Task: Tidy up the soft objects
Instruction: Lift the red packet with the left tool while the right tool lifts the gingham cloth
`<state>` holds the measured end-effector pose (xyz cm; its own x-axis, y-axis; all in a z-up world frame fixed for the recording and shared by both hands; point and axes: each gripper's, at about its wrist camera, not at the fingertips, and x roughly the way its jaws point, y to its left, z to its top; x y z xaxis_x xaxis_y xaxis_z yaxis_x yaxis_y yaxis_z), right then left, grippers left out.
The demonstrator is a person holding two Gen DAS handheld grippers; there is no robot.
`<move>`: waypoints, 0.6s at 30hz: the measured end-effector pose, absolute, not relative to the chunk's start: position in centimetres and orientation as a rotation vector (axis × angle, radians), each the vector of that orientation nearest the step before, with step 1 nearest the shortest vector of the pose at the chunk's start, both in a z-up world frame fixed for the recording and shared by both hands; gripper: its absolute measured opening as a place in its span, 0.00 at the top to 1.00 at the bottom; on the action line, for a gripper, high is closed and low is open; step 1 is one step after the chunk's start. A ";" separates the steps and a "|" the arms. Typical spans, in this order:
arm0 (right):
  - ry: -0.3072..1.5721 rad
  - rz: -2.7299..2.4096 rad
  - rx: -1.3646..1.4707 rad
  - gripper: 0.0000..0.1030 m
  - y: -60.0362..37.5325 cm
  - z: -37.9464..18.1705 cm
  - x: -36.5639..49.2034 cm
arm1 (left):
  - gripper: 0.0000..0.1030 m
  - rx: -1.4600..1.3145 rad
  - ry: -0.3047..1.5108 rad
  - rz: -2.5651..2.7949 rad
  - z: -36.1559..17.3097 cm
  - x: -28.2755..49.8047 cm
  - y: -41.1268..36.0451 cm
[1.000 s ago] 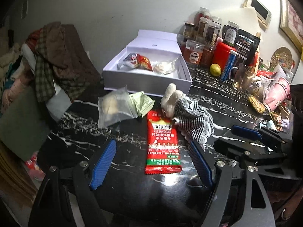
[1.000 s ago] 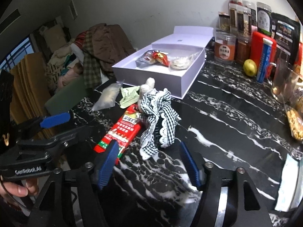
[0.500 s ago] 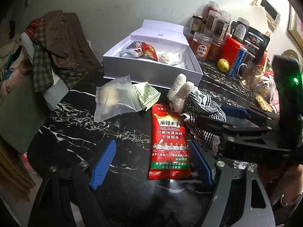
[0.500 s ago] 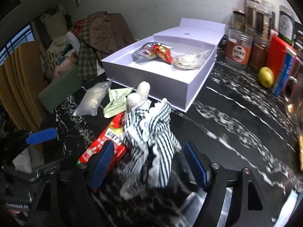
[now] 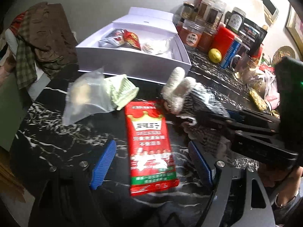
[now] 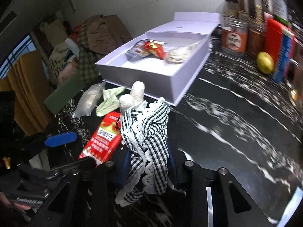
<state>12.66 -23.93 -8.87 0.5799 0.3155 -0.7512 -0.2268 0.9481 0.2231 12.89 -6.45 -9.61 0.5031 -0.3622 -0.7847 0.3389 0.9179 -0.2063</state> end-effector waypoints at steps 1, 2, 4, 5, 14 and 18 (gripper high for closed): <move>0.897 0.308 0.110 0.67 -24.2 -8.8 12.4 | 0.23 -0.017 0.964 -0.418 -9.8 13.0 -6.8; 0.895 0.294 0.115 0.67 -24.8 -8.7 11.8 | 0.23 -0.009 0.971 -0.411 -10.0 13.0 -7.1; 0.890 0.269 0.124 0.67 -25.7 -8.6 10.9 | 0.23 0.004 0.976 -0.391 -10.2 13.1 -7.4; 0.886 0.255 0.131 0.67 -26.3 -8.6 10.4 | 0.23 0.009 0.985 -0.382 -10.4 13.2 -7.7; 0.889 0.213 0.189 0.67 -29.3 -9.3 7.5 | 0.43 0.143 0.974 -0.309 -11.5 12.3 -9.6; 0.877 0.213 0.207 0.67 -29.9 -9.4 7.1 | 0.52 0.141 0.976 -0.341 -11.4 11.8 -10.2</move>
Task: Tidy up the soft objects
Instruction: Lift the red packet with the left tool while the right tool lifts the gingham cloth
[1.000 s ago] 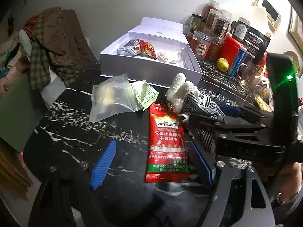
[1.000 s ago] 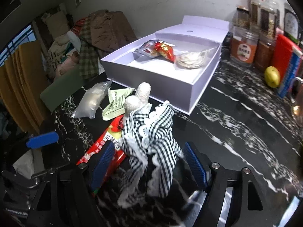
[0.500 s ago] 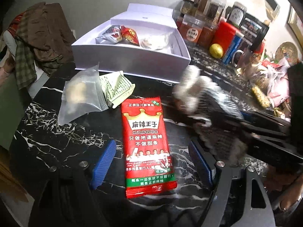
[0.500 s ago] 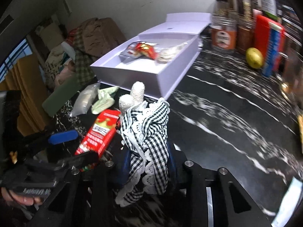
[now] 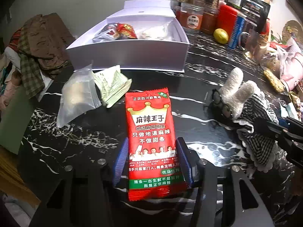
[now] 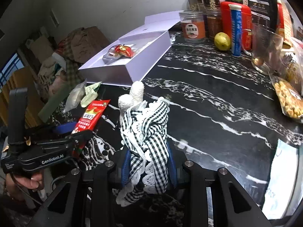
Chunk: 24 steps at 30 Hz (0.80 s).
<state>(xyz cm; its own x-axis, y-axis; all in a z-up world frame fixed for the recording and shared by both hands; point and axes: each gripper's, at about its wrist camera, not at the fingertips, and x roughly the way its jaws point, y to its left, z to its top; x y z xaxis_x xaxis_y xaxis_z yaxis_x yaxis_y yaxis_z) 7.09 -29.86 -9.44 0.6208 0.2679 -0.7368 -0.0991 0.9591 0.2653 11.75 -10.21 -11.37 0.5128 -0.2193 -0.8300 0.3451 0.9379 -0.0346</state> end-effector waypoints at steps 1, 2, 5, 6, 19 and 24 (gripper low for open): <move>0.876 0.214 0.206 0.67 -29.9 -9.4 7.0 | 0.53 0.132 0.979 -0.356 -11.3 11.6 -10.3; 0.875 0.213 0.202 0.67 -30.0 -9.4 6.9 | 0.53 0.121 0.982 -0.378 -11.2 11.3 -10.4; 0.870 0.207 0.200 0.67 -30.2 -9.2 6.5 | 0.53 0.103 0.995 -0.438 -11.1 10.3 -11.0; 0.870 0.204 0.203 0.67 -30.4 -9.2 6.3 | 0.53 0.103 0.998 -0.464 -11.0 9.7 -11.3; 0.885 0.162 0.190 0.61 -31.0 -9.2 3.9 | 0.45 0.251 0.969 -0.507 -11.5 7.5 -14.6; 0.893 0.169 0.195 0.45 -30.7 -9.6 4.4 | 0.39 0.246 0.970 -0.496 -11.5 8.0 -14.5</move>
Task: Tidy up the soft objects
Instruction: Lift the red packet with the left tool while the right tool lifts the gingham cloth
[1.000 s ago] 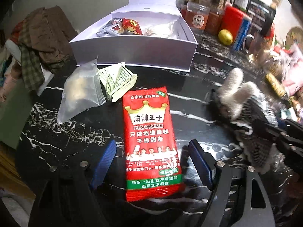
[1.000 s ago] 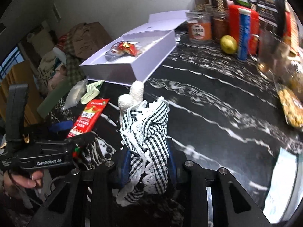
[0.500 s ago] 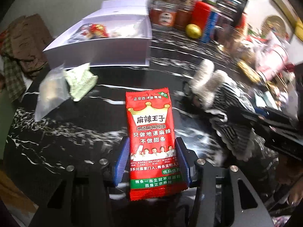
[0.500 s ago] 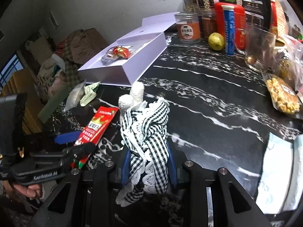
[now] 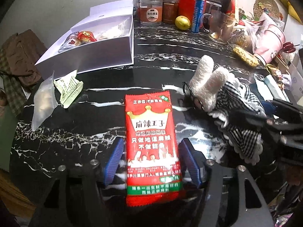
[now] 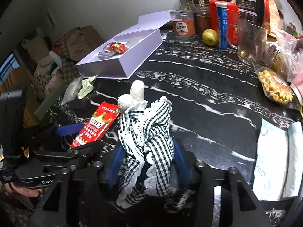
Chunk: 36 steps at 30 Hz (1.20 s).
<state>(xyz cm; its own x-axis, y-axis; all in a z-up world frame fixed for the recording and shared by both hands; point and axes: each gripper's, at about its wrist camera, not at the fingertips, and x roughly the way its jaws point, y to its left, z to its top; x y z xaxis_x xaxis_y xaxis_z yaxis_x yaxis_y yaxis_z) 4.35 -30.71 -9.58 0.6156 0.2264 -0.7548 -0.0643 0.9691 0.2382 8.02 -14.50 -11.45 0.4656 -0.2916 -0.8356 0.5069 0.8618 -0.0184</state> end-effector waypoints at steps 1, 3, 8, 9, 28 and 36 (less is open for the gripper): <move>0.900 0.171 0.197 0.43 -30.7 -9.7 4.5 | 0.39 0.243 0.966 -0.494 -11.5 8.2 -14.5; 0.911 0.173 0.201 0.42 -30.5 -10.0 4.8 | 0.39 0.238 0.955 -0.495 -11.5 8.2 -14.3; 0.922 0.182 0.183 0.45 -30.1 -10.5 5.2 | 0.50 0.244 0.921 -0.533 -11.4 8.1 -14.3; 0.923 0.189 0.181 0.52 -30.0 -10.6 5.3 | 0.51 0.241 0.918 -0.540 -11.4 8.1 -14.3; 0.886 0.228 0.276 0.67 -30.4 -8.8 2.5 | 0.56 0.141 0.855 -0.552 -8.6 7.2 -12.3; 0.808 0.280 0.266 0.67 -29.1 -5.6 2.3 | 0.56 0.121 0.760 -0.552 -4.8 6.5 -11.1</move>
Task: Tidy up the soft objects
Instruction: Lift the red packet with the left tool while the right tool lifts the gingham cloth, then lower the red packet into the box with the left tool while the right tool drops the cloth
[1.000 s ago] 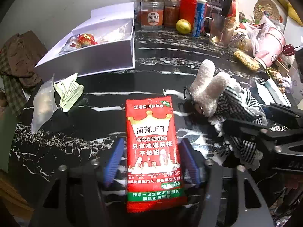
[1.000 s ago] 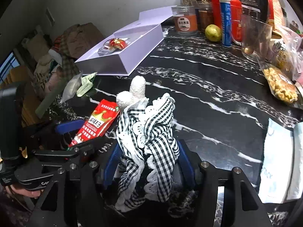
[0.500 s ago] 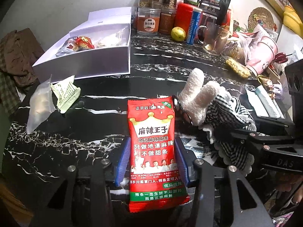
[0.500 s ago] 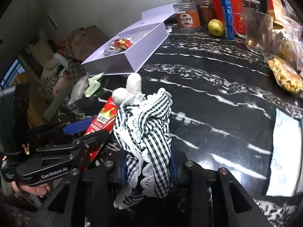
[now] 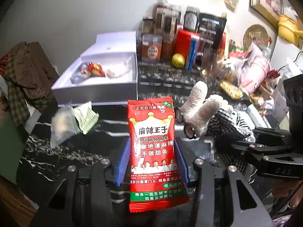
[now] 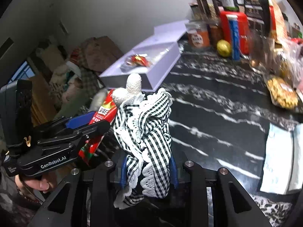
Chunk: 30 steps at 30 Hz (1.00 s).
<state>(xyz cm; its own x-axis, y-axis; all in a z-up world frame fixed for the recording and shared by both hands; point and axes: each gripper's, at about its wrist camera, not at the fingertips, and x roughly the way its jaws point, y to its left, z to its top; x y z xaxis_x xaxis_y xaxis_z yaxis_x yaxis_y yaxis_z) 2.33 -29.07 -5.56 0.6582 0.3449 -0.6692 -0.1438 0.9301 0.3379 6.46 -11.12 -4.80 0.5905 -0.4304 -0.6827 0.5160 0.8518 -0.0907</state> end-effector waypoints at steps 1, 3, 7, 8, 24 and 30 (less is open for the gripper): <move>0.799 0.288 0.265 0.67 -28.9 -5.1 2.5 | 0.56 0.117 0.751 -0.552 -4.4 6.5 -10.9; 0.782 0.304 0.258 0.67 -28.7 -4.2 2.8 | 0.56 0.108 0.719 -0.551 -3.1 6.5 -10.6; 0.741 0.337 0.227 0.67 -28.1 -2.2 3.9 | 0.56 0.110 0.653 -0.548 -1.0 6.7 -10.4; 0.733 0.341 0.220 0.67 -28.0 -1.7 4.1 | 0.56 0.111 0.635 -0.547 -0.4 6.8 -10.3; 0.552 0.386 0.101 0.67 -27.8 6.0 11.2 | 0.56 0.081 0.407 -0.499 7.0 12.7 -10.7; 0.520 0.377 0.074 0.67 -27.9 7.4 14.9 | 0.56 0.087 0.372 -0.485 8.2 16.3 -11.2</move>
